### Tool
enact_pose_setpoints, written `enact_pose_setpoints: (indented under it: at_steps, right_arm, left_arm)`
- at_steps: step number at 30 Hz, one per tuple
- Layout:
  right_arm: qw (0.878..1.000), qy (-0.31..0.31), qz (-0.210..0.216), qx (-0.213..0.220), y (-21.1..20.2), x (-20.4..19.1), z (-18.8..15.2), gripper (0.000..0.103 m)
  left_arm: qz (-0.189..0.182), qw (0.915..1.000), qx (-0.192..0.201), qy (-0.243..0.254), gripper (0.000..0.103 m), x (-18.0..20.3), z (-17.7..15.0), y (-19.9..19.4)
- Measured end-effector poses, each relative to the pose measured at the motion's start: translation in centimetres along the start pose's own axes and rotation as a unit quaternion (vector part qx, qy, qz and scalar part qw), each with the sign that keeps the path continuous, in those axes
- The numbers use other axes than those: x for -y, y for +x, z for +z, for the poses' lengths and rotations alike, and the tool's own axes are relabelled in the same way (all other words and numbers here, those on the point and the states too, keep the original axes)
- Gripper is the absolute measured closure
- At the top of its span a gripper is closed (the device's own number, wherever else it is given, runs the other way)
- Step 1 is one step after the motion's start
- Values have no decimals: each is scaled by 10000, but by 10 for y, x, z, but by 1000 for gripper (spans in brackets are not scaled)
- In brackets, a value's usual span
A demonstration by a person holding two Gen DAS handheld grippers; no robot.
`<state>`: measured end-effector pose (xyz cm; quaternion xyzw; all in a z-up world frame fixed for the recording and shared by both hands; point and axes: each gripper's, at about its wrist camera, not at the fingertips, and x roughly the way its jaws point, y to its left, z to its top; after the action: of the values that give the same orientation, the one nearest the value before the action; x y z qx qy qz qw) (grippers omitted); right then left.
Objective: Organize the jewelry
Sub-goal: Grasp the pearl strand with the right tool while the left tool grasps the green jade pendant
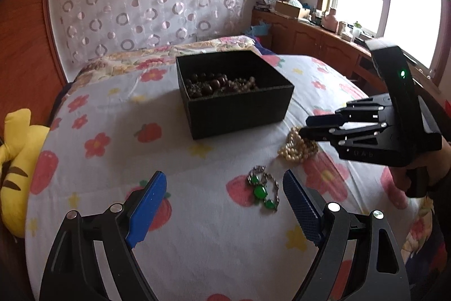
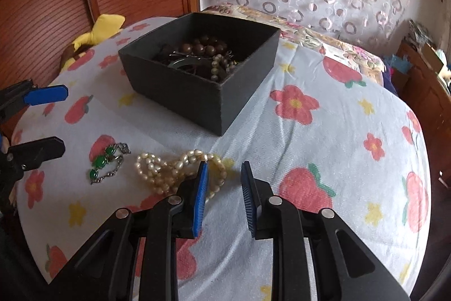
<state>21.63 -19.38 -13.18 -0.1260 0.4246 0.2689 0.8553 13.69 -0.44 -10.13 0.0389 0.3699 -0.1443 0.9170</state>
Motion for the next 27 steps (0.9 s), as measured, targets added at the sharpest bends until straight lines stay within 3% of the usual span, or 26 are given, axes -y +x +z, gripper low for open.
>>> enact_pose_setpoints:
  at_steps: [2,8,19,27]
  right_arm:
    - [9999,-86,66,-33,-2,-3,0,97]
    - [9996,-199,-51,211,-16,-8,-7,98]
    - [9941,-108,-266,1046,-85,3,-7,98]
    - [9907,-78,-237,1337,-117,3,-14,98]
  left_arm:
    - [-28,9999,-111,52,22,1,-3,5]
    - [-112,9994,-317,68,22,2,-8,14]
    - [-217,9987,-427,172,22,13,-6,20]
    - [-214,9981,-489,294,22,24,-2,27]
